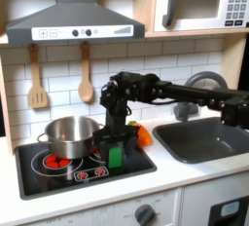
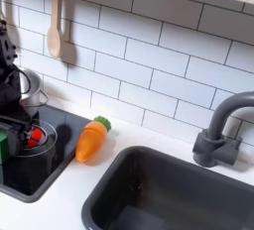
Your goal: Reach green block
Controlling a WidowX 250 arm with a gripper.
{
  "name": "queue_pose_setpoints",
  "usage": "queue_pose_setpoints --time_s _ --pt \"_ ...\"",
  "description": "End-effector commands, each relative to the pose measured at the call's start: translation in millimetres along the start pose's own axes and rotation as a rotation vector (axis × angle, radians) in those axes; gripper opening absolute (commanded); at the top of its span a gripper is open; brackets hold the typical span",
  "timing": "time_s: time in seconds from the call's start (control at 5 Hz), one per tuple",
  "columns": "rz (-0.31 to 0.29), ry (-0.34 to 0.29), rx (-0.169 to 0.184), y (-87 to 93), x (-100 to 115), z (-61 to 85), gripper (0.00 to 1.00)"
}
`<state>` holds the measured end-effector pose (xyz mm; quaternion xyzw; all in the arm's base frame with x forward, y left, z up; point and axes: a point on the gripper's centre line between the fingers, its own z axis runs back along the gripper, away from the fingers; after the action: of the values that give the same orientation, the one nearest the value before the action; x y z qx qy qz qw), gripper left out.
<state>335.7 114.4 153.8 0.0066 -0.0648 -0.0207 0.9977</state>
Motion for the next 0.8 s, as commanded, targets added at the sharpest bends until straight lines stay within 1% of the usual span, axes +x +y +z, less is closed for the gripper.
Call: queue_pose_setpoints --time_s 0.0,0.4,0.6 --pt "0.004 0.024 -0.009 1.4 2 -10.9 1.0" --pt "0.012 0.051 -0.017 0.5 2 -21.7 1.0" --pt "0.011 0.049 -0.012 3.2 1 -20.6 1.0"
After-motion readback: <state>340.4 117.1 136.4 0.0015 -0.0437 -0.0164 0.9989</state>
